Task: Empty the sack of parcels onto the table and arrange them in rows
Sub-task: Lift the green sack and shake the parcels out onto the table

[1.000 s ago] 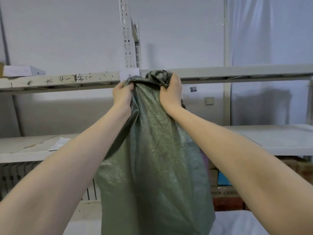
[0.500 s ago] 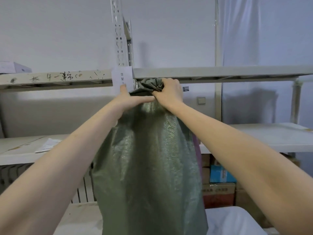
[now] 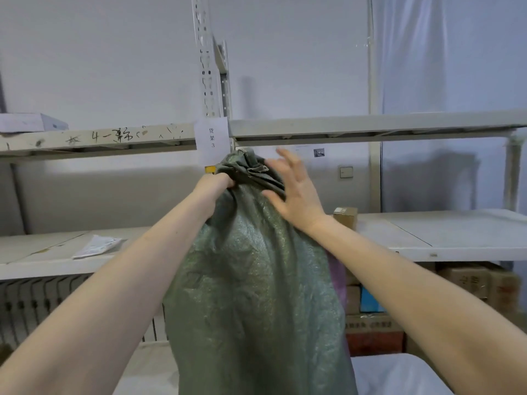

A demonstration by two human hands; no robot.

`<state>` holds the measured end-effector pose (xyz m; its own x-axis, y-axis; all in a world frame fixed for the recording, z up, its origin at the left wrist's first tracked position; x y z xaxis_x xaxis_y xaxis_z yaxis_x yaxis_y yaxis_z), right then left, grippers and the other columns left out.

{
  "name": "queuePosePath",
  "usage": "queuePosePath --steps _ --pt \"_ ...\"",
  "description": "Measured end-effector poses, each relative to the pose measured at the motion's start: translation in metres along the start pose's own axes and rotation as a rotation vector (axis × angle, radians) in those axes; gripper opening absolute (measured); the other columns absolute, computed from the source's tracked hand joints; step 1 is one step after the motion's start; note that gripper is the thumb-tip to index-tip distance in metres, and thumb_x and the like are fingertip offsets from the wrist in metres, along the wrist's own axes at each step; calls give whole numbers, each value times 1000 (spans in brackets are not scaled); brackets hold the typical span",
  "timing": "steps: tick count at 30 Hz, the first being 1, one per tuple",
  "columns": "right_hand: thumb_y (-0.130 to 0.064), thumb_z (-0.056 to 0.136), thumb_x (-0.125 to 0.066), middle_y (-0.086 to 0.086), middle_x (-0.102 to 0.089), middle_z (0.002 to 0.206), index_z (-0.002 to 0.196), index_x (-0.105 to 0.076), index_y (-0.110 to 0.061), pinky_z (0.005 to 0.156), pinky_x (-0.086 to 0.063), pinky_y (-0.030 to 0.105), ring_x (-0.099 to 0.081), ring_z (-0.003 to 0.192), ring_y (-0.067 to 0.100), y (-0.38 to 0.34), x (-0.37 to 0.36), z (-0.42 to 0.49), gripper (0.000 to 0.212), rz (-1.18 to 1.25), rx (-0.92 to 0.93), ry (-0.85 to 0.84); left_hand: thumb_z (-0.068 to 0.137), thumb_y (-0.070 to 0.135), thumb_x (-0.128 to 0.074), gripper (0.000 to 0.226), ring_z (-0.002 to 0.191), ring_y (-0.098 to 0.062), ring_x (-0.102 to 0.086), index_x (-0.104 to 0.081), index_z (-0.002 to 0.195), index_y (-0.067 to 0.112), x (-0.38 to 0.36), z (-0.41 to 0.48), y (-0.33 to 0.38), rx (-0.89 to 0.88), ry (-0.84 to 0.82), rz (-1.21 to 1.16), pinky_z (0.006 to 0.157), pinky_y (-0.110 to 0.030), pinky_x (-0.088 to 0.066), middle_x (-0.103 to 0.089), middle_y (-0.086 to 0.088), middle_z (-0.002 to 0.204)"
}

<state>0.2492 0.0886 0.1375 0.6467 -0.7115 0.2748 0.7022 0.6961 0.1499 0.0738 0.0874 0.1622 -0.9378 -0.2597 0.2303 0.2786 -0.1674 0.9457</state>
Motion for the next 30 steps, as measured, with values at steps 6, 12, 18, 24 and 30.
queuePosePath --steps 6,12,18,24,30 --pt "-79 77 -45 -9 -3 162 150 -13 -44 108 -3 74 -9 149 19 6 -25 11 87 -123 -224 -711 82 28 -70 48 104 -36 -65 -58 125 8 2 -5 -1 147 -213 133 96 -48 -50 -67 -17 116" --pt "-68 72 -67 -5 -43 147 147 -32 -30 111 -34 40 -43 131 17 -2 -39 10 91 207 -347 -1029 84 28 -72 28 96 -33 -67 -66 102 9 3 -10 -10 74 -288 194 92 -46 -52 -70 -16 101" --pt "-54 82 -67 -6 -64 90 100 -66 -25 74 -44 33 -59 88 18 -10 -49 18 34 93 -329 -963 80 62 -63 88 131 -29 -44 -37 143 7 43 6 -25 -123 -60 531 100 -39 -38 -42 -9 147" --pt "-42 90 -62 -4 -53 68 75 -60 -18 66 -35 31 -54 77 25 -5 -38 17 29 16 -420 -787 78 78 -42 96 143 -35 -27 -33 149 15 80 -4 -78 117 -115 425 116 -52 -22 -26 -9 158" --pt "-39 93 -58 4 -53 68 63 -49 -16 64 -32 31 -52 76 27 -7 -45 18 39 9 -671 -517 49 63 -83 122 126 -31 -46 -23 148 23 50 -20 -110 108 -216 231 94 -53 -49 -38 -3 148"
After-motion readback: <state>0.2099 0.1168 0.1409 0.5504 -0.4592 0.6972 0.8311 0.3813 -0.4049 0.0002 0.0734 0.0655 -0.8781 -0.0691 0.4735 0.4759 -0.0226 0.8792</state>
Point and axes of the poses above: each hand's wrist, its own z-axis towards the middle knuckle, its own x-axis out of the back of the hand, y = z × x, the point moved 4 cm from there along z, towards the middle knuckle
